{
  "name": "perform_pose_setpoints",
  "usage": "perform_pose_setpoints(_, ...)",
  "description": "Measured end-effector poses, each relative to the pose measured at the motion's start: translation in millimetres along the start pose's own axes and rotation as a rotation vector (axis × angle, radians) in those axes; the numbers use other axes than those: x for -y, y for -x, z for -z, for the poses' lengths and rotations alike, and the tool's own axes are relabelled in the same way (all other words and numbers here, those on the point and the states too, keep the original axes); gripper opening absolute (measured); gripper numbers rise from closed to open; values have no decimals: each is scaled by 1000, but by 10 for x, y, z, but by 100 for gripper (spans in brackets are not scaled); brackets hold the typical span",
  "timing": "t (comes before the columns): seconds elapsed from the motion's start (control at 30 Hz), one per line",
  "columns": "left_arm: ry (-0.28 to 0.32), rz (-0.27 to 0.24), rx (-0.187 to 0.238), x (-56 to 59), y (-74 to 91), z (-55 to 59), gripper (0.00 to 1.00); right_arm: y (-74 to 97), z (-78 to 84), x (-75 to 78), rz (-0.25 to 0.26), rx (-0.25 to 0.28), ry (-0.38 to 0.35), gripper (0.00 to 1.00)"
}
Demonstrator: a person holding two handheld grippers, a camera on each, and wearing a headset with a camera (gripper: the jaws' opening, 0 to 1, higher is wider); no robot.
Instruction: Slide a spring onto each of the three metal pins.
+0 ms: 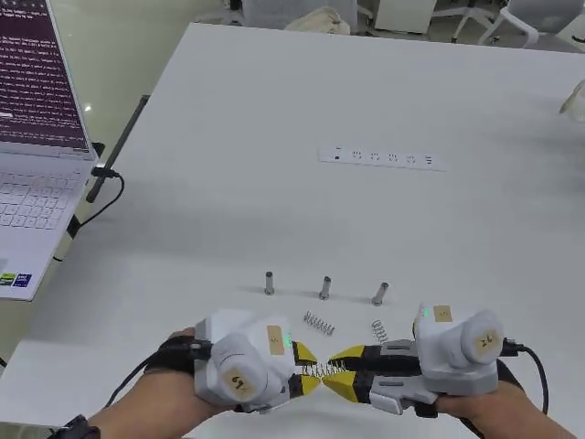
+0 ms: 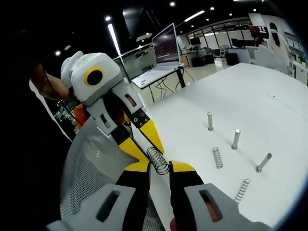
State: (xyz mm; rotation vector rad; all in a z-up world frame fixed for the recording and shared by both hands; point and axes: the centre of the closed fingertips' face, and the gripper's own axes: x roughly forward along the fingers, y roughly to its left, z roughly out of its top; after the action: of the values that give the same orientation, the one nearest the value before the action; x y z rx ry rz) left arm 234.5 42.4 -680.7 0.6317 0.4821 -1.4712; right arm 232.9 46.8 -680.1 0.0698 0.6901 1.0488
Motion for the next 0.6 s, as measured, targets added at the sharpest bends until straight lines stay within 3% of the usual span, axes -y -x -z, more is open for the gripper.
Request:
perform_pose_setpoints(0.33,-15,16,-9,46,-25,9,2,10,28,-70,-25,-10,5,9)
perform_pose_setpoints(0.6,-14,26,2,64,-56,-12,2,50,44,-76,-16,-35,34,8)
